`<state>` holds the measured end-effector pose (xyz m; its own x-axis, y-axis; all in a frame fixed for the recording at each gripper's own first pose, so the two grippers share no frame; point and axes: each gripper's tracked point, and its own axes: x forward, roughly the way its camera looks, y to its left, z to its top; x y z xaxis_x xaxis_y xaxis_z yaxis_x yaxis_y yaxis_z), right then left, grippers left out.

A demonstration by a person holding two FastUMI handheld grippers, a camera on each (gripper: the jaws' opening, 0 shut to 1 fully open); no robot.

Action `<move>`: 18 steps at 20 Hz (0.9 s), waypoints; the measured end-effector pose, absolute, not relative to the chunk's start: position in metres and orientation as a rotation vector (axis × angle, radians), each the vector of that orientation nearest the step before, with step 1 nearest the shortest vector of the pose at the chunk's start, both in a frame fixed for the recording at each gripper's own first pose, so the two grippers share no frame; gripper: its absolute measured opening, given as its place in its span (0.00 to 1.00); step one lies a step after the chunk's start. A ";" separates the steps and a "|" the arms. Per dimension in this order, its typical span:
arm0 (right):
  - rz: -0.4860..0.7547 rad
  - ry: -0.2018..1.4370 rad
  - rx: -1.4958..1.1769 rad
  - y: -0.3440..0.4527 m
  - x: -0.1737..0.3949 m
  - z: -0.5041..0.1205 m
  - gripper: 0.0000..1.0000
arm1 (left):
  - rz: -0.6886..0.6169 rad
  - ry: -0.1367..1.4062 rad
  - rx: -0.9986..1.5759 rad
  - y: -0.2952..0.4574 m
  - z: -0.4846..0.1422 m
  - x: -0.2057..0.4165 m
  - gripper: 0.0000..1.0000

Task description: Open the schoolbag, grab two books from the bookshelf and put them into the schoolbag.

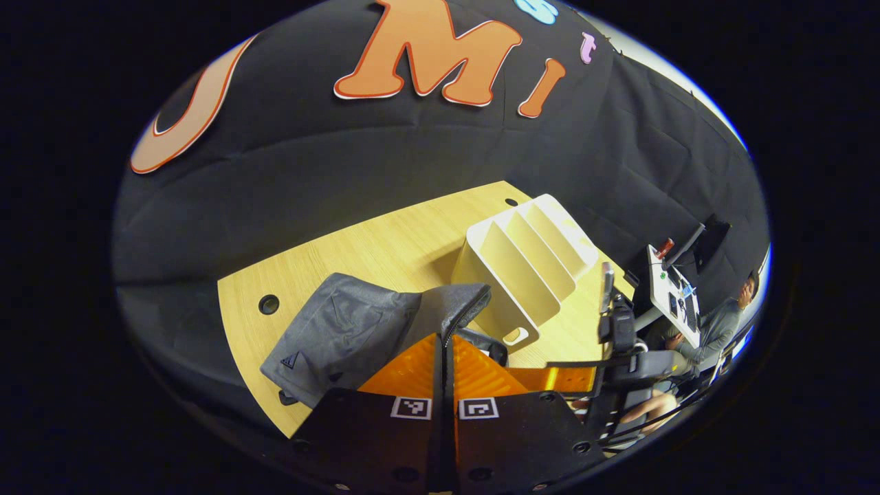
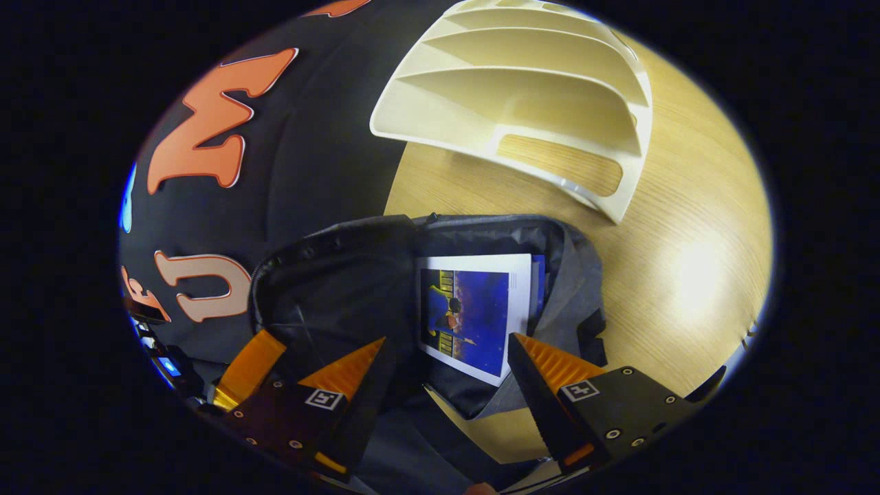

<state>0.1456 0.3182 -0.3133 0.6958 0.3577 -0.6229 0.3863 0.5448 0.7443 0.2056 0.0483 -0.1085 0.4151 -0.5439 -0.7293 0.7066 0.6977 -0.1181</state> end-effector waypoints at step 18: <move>0.025 0.963 0.615 0.081 0.108 -0.270 0.99 | -0.423 0.843 -0.011 -0.028 -0.155 0.134 0.99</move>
